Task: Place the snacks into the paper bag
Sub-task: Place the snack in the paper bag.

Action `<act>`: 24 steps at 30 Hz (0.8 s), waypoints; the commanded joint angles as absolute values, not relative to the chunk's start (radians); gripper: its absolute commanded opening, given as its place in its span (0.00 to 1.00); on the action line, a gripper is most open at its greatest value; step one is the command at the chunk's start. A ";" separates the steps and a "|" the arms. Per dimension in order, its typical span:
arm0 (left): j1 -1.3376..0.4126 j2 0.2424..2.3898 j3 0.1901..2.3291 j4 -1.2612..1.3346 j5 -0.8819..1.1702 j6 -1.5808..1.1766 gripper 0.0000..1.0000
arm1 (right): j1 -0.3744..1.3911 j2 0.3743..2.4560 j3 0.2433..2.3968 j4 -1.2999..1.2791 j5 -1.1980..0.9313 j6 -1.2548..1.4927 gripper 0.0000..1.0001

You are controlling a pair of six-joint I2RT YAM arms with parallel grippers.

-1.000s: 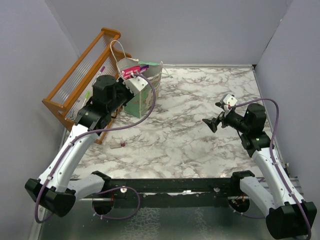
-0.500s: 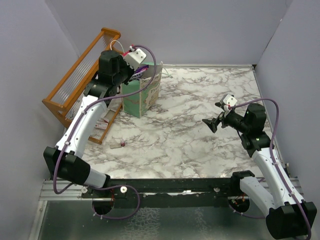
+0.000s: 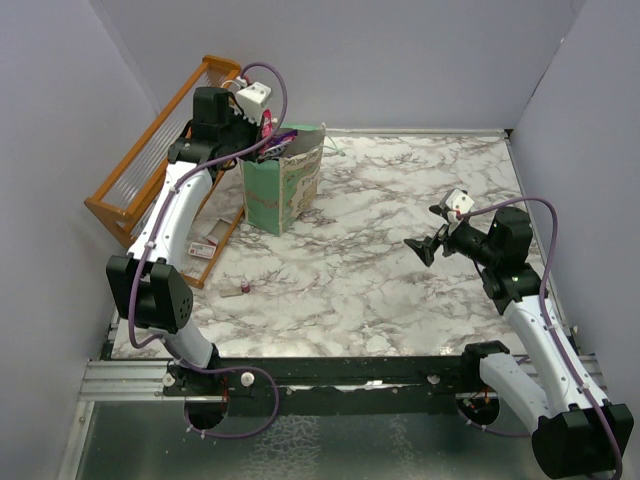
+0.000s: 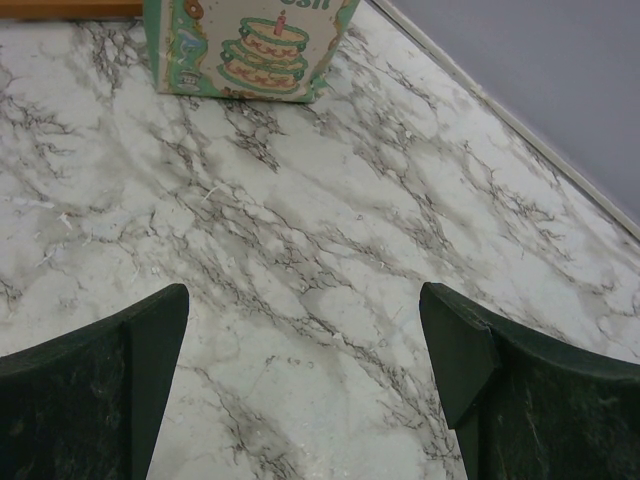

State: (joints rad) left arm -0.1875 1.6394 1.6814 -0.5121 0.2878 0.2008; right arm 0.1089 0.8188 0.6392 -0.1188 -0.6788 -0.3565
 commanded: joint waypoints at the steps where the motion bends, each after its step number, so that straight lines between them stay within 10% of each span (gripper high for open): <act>1: -0.162 1.675 1.733 -0.550 0.455 0.095 0.00 | 0.101 0.807 0.627 -0.095 -0.704 -0.371 0.99; 24: -0.156 1.724 1.741 -0.577 0.341 0.063 0.13 | 0.100 0.807 0.625 -0.095 -0.706 -0.375 0.99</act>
